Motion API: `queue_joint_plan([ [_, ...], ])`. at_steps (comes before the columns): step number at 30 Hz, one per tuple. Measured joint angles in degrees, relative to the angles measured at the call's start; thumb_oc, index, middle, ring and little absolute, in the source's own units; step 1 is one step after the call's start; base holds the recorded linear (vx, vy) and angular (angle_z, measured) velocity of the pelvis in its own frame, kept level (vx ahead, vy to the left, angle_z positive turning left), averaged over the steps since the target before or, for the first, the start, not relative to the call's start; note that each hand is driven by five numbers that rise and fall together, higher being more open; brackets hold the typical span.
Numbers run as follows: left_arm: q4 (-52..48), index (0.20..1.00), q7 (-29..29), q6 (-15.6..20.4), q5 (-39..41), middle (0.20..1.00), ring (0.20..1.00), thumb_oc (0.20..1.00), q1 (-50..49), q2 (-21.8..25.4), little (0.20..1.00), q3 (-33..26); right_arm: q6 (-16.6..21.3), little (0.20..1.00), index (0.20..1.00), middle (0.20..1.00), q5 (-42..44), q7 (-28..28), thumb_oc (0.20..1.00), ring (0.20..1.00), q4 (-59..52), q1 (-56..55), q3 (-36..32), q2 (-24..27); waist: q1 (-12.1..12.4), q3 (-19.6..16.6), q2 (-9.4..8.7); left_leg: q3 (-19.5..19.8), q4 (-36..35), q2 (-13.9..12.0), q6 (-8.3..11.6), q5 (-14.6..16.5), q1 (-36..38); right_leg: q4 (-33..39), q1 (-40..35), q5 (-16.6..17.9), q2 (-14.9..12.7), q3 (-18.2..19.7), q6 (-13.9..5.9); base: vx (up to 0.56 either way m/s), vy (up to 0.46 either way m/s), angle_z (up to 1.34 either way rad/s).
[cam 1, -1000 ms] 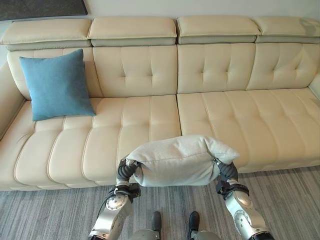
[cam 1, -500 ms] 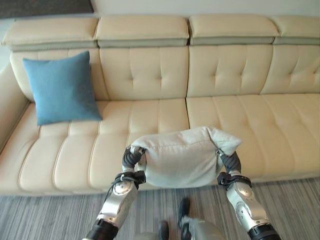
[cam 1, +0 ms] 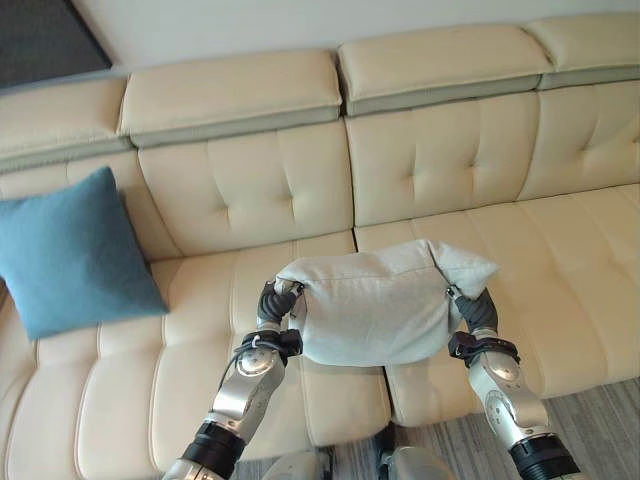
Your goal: Pick up all the scattered cushions and arrange them neatly on the sofa.
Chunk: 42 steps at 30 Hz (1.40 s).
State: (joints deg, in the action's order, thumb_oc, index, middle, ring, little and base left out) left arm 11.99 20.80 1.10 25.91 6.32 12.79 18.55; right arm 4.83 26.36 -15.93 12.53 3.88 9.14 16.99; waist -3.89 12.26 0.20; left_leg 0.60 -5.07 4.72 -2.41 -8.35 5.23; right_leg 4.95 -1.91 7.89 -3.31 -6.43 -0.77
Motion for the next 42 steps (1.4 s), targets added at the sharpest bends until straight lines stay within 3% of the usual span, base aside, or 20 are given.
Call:
queue_joint_plan([
  [3, 0.3, 0.2, 0.4, -0.3, 0.0, 0.2, 0.2, 0.2, 0.0, -0.4, 0.2, -0.6, -0.1, 0.2, 0.2, 0.2, -0.6, -0.4, 0.2, 0.2, -0.1, 1.1, 1.1, 0.5, 0.1, -0.1, 0.29, -1.5, -0.4, -0.8, 1.85, 1.9, 0.1, -0.1, 0.2, -0.1, 0.7, 0.2, 0.13, 0.09, 0.058, -0.16],
  [6, 0.4, 0.2, 1.3, -0.4, 0.0, 0.2, 0.2, 0.2, 0.6, -0.7, 0.2, -0.7, -0.2, 0.2, 0.2, 0.2, -1.1, -1.0, 0.2, 0.2, -0.1, 2.9, 1.3, 1.0, 0.1, -0.2, 0.15, -1.6, 0.0, -2.6, 1.63, 4.8, 0.0, -0.1, 0.4, -0.2, 2.6, 0.0, 0.31, 0.05, 0.037, 0.08],
  [11, 0.5, 0.2, 2.7, -0.4, 0.0, 0.2, 0.2, 0.2, 0.6, -0.6, 0.2, -0.9, -0.4, 0.2, 0.2, 0.2, -2.7, -1.1, 0.2, 0.2, 0.0, 3.8, 2.0, 0.6, 1.3, -0.6, -0.21, -2.1, -0.3, -2.6, 1.69, 6.0, -0.6, 0.2, 1.1, -1.0, 2.6, 0.1, 0.2, 0.04, 0.024, -0.02],
  [20, 5.7, 0.2, 4.7, -0.6, 0.0, 0.2, 0.2, 0.2, 2.4, -0.3, 0.2, -0.7, -1.8, 0.2, 0.2, 0.2, -2.7, -2.4, 0.2, 0.2, 6.1, 5.9, 5.9, -0.2, 1.6, -3.6, -1.77, -2.7, -0.1, -3.0, 1.01, 5.0, -2.4, 0.2, 3.0, 0.0, 2.8, -0.2, 0.26, -0.01, 0.001, -0.02],
  [26, 9.6, 0.2, 6.2, -0.6, 0.0, 0.2, 0.2, 0.2, 7.6, -0.3, 0.2, 0.0, -2.0, 0.2, 0.2, 0.2, -2.7, -3.5, 0.2, 0.2, 10.9, 10.6, 6.4, -0.2, 1.5, -3.7, -2.06, -2.5, 0.0, -3.1, 0.94, 4.1, -5.0, 0.2, 5.4, 0.5, 2.8, -1.0, 0.51, -0.05, -0.009, 0.04],
  [32, 14.5, 0.2, 7.5, -0.1, -0.1, 0.2, 0.2, 0.2, 14.7, -1.8, 0.2, 2.8, -1.6, 0.2, 0.2, 0.2, -2.8, -6.2, 0.2, 0.2, 23.8, 19.9, 7.9, -0.1, 1.5, -1.2, -1.64, -2.1, 0.0, -3.3, 1.76, 3.1, -8.7, 0.2, 8.9, 1.4, 2.9, -1.7, 0.42, -0.07, -0.013, 0.04],
  [35, 22.9, 0.2, 8.7, 0.8, 0.0, 0.2, 0.2, 0.2, 23.4, -1.7, 0.2, 4.0, -1.9, 0.2, 0.2, 0.2, -2.8, -7.6, 0.2, 0.2, 31.7, 28.4, 8.4, 0.0, 1.4, 0.1, -1.55, -1.8, 0.0, -3.3, 2.46, 2.5, -10.8, 0.2, 11.0, 2.2, 2.9, -1.8, 0.43, -0.07, -0.001, 0.01],
  [36, 25.5, 0.2, 9.3, 1.0, 0.0, 0.2, 0.2, 0.2, 27.7, -1.3, 0.2, 4.0, -2.8, 0.567, 0.567, 0.567, -2.8, -8.6, 0.567, 0.567, 34.3, 32.9, 8.4, -0.1, 1.3, 1.0, -1.47, -1.7, 0.0, -3.3, 2.85, 2.2, -11.5, 0.2, 11.8, 2.5, 2.9, -1.7, 0.51, -0.05, 0.005, 0.04],
  [37, 27.4, 0.2, 9.5, 1.0, 0.2, 0.2, 0.2, 0.2, 30.5, -1.2, 0.2, 3.8, -3.4, 0.633, 0.633, 0.633, -2.7, -9.2, 0.633, 0.633, 35.7, 35.6, 8.1, -0.1, 1.3, 1.4, -1.33, -1.6, 0.0, -3.3, 3.07, 2.0, -12.0, 0.2, 12.2, 2.6, 2.9, -1.8, 0.33, -0.05, 0.003, 0.04],
  [38, 33.4, 0.2, 10.0, 0.9, 0.6, 0.2, 0.2, 0.2, 36.8, -1.2, 0.2, 4.0, -4.8, 0.959, 0.959, 0.959, -2.7, -10.0, 0.959, 0.959, 40.8, 42.3, 8.4, -0.2, 1.3, 2.2, -1.07, -1.6, 0.0, -3.4, 3.25, 1.6, -13.1, 0.2, 13.3, 2.8, 3.0, -1.9, 0.06, 0.0, 0.0, 0.0],
  [40, 38.3, 0.2, 9.9, 0.5, 1.1, 0.2, 0.2, 0.2, 42.7, -0.4, 0.2, 4.1, -5.4, 1.0, 1.0, 1.0, -2.7, -10.2, 1.0, 1.0, 46.0, 48.6, 9.1, -0.1, 1.3, 2.6, -0.86, -1.6, 0.0, -3.5, 3.68, 1.2, -14.5, 0.2, 14.7, 3.1, 2.9, -2.2, -0.02, 0.0, 0.0, 0.0],
  [41, 41.1, 0.26, 9.4, 0.2, 2.4, 0.26, 0.26, 0.26, 45.8, -0.2, 0.26, 4.5, -6.5, 1.0, 1.0, 1.0, -2.7, -10.2, 1.0, 1.0, 48.4, 51.9, 10.5, 0.0, 1.2, 2.8, -0.7, -1.5, 0.0, -3.7, 3.55, 1.0, -15.2, 0.2, 15.4, 3.2, 3.0, -2.5, 0.07, 0.0, 0.007, 0.07],
  [42, 42.5, 0.391, 8.9, 0.3, 3.4, 0.391, 0.391, 0.391, 47.0, 0.4, 0.391, 4.1, -7.0, 1.0, 1.0, 1.0, -2.7, -10.1, 1.0, 1.0, 49.1, 53.0, 10.6, 0.2, 1.2, 2.8, -0.65, -1.5, 0.0, -3.8, 3.31, 0.8, -15.5, 0.2, 15.6, 3.2, 3.1, -2.8, 0.11, 0.01, 0.0, 0.06],
])
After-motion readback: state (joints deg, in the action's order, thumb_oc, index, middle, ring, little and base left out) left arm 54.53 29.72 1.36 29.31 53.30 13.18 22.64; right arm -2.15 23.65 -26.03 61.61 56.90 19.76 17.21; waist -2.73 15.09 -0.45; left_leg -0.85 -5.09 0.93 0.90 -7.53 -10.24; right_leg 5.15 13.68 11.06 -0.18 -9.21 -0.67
